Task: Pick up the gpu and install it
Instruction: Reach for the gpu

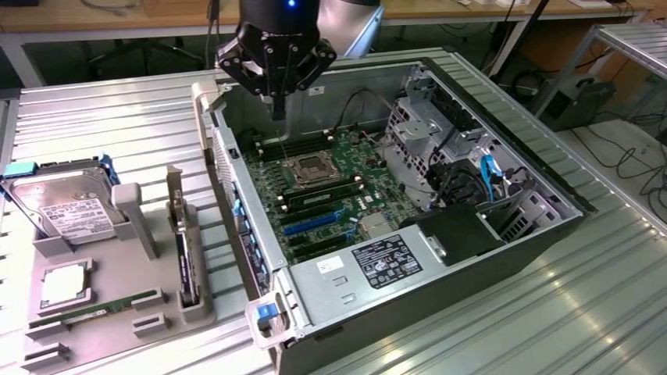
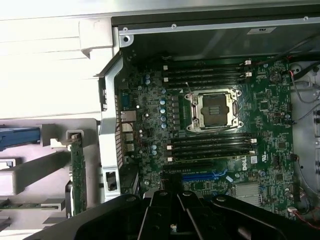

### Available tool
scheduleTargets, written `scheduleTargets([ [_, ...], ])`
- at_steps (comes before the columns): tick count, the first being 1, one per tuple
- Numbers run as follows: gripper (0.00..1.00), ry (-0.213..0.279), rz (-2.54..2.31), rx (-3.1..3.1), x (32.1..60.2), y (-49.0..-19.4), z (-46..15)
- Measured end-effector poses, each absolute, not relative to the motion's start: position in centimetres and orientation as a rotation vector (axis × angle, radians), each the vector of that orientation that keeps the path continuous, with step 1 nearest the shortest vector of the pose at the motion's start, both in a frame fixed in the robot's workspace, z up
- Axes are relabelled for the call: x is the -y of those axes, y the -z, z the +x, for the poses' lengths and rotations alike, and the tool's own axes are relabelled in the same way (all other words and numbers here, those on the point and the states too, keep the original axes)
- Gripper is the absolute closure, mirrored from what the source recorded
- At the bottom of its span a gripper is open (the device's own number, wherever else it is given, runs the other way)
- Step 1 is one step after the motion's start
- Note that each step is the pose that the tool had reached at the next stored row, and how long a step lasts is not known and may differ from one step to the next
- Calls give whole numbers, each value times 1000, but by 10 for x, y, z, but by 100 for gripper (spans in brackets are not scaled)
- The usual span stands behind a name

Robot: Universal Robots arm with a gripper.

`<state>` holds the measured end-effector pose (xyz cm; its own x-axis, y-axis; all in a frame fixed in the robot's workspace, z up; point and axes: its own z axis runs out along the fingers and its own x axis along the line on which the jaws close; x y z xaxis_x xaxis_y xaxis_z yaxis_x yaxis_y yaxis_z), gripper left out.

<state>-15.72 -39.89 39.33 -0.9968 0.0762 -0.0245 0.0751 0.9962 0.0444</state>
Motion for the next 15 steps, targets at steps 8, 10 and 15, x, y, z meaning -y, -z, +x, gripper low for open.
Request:
scheduleTargets([
  [8, 89, -68, 118, -3112, 399, -393, -161],
  [10, 89, -68, 118, -3112, 399, -393, -162],
  [15, 89, -68, 118, -3112, 399, -393, -166],
])
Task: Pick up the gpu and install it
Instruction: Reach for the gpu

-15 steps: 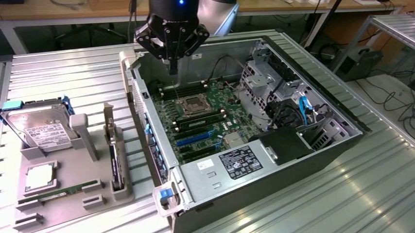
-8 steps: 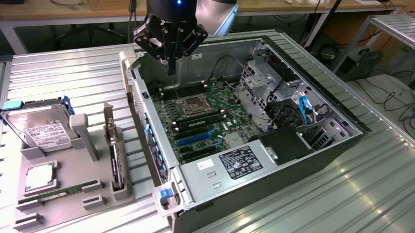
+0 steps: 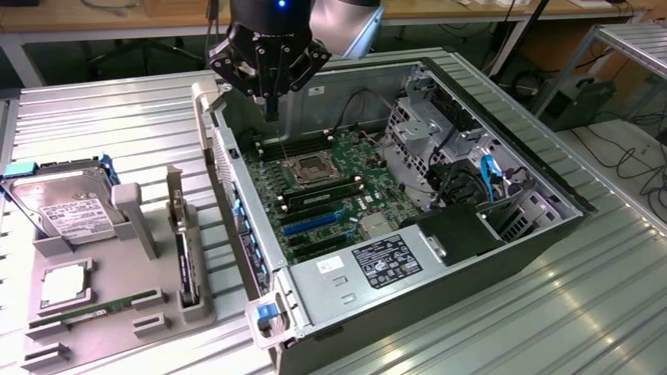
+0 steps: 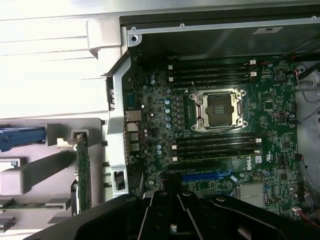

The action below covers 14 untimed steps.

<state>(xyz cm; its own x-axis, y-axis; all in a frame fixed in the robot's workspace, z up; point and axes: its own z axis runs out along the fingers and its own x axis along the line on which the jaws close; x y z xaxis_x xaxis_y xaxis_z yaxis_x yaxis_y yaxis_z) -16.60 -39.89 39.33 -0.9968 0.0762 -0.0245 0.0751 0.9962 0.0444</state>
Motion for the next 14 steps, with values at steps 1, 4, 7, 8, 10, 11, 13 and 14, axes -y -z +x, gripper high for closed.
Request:
scheduleTargets([
  [1, 89, -68, 118, -3113, 399, -393, -167],
  [4, 89, -68, 118, -3113, 399, -393, -169],
  [7, 89, -68, 118, -3112, 399, -393, -172],
  [8, 89, -68, 118, -3112, 399, -393, -173],
  [10, 89, -68, 118, -3112, 399, -393, -175],
  [11, 89, -68, 118, -3112, 399, -393, -176],
  [13, 89, -68, 118, -3112, 399, -393, -177],
  [14, 89, -68, 118, -3113, 399, -393, -179],
])
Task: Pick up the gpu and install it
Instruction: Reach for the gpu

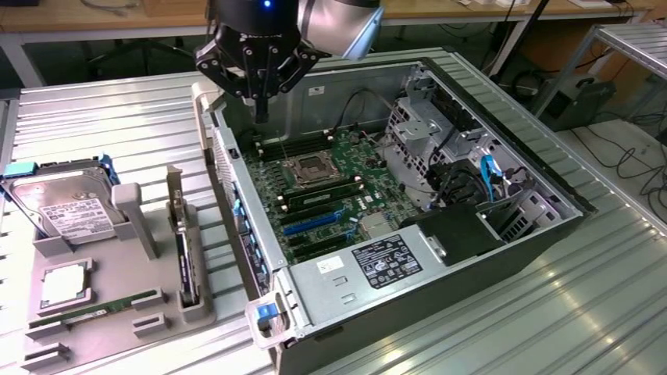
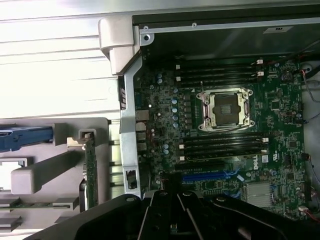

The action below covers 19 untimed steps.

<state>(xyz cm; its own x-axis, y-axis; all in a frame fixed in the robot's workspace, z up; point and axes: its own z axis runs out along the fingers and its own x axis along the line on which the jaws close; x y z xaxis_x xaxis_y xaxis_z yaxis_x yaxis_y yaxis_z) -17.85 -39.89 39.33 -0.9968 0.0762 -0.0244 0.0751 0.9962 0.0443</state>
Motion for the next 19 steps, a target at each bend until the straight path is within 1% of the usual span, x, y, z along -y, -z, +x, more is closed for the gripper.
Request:
scheduleTargets([
  [19, 89, -68, 118, -3113, 399, -393, -190],
])
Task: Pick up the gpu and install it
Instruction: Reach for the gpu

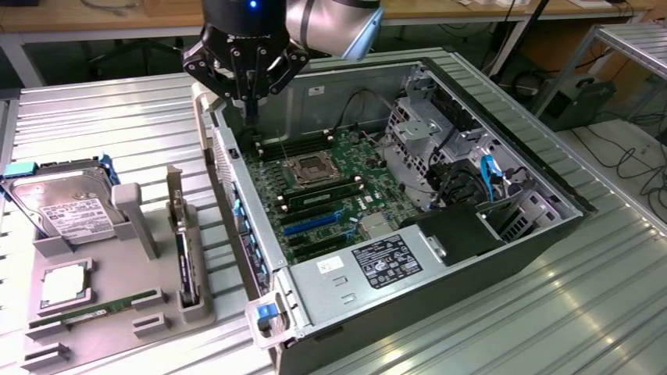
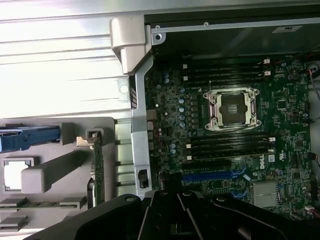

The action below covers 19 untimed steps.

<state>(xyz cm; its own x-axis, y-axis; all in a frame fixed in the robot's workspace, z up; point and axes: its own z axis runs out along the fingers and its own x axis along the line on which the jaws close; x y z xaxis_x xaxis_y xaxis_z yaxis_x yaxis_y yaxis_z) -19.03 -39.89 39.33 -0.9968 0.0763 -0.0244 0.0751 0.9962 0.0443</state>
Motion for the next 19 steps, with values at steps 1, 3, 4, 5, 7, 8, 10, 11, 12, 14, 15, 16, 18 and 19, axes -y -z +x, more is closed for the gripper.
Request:
scheduleTargets([
  [1, 89, -68, 118, -3112, 399, -393, -191],
  [3, 89, -68, 118, -3112, 399, -393, -192],
  [4, 89, -68, 118, -3113, 399, -393, -192],
  [5, 89, -68, 118, -3113, 399, -393, -192],
  [7, 89, -68, 118, -3112, 399, -393, -193],
  [8, 89, -68, 118, -3112, 399, -393, -193],
  [10, 89, -68, 118, -3112, 399, -393, -194],
  [11, 89, -68, 118, -3112, 399, -393, -194],
  [12, 89, -68, 118, -3112, 399, -393, -195],
  [14, 89, -68, 118, -3112, 399, -393, -195],
  [15, 89, -68, 118, -3113, 399, -393, -196],
  [16, 89, -68, 118, -3112, 399, -393, -196],
  [18, 89, -68, 118, -3112, 399, -393, -197],
  [19, 89, -68, 118, -3113, 399, -393, -197],
])
